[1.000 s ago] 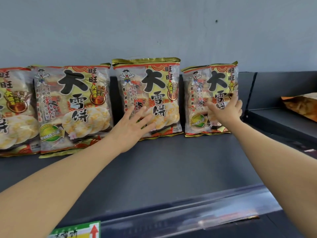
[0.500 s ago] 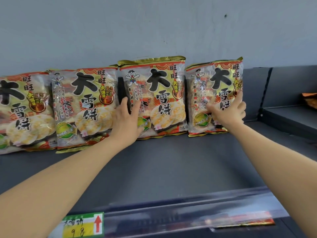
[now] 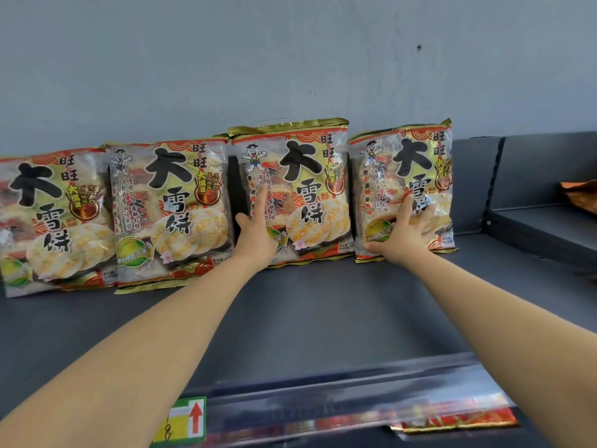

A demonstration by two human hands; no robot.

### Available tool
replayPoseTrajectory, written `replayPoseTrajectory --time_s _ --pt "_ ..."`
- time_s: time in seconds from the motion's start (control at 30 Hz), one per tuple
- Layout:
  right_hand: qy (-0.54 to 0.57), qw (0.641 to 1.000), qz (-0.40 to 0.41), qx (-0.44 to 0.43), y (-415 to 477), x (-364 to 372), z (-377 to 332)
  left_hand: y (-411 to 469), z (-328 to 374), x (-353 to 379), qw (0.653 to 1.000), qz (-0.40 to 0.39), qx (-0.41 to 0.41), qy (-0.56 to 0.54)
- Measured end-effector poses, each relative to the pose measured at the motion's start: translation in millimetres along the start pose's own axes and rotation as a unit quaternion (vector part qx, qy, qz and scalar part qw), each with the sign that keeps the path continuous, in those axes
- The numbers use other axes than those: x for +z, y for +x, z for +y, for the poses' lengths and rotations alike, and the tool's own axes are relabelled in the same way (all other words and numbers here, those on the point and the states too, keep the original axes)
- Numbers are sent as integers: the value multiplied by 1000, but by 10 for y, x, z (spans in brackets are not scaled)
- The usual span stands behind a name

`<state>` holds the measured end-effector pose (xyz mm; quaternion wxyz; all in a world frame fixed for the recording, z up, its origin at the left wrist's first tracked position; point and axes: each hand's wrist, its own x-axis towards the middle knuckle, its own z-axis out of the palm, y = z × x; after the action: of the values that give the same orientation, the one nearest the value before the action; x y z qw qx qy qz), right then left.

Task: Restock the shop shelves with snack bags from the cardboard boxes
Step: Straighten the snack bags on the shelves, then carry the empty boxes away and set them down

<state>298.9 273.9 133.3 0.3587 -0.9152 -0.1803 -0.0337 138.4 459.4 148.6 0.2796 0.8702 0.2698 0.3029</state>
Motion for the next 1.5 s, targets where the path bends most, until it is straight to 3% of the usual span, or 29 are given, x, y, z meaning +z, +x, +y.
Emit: replayPoseTrajectory --time_s 0.33,0.67,0.8,0.93,1.3,1.5 --pt "-4 1000 3 7 3 30 -4 -70 -61 -193 1000 -17 23 9" --pt "-20 1000 6 15 -106 27 -90 -112 -91 -252 995 -10 11 97" --pt "-27 999 23 2 -201 38 -173 -216 -8 -209 982 10 35 185" --pt "-39 998 37 -33 -348 25 -307 -353 51 -193 945 40 114 303" --pt "-130 978 85 -137 -1100 -109 -622 -735 512 -313 940 32 272 203" --pt "-152 972 161 -77 -1875 -430 -377 -1411 844 -398 925 -41 363 103"
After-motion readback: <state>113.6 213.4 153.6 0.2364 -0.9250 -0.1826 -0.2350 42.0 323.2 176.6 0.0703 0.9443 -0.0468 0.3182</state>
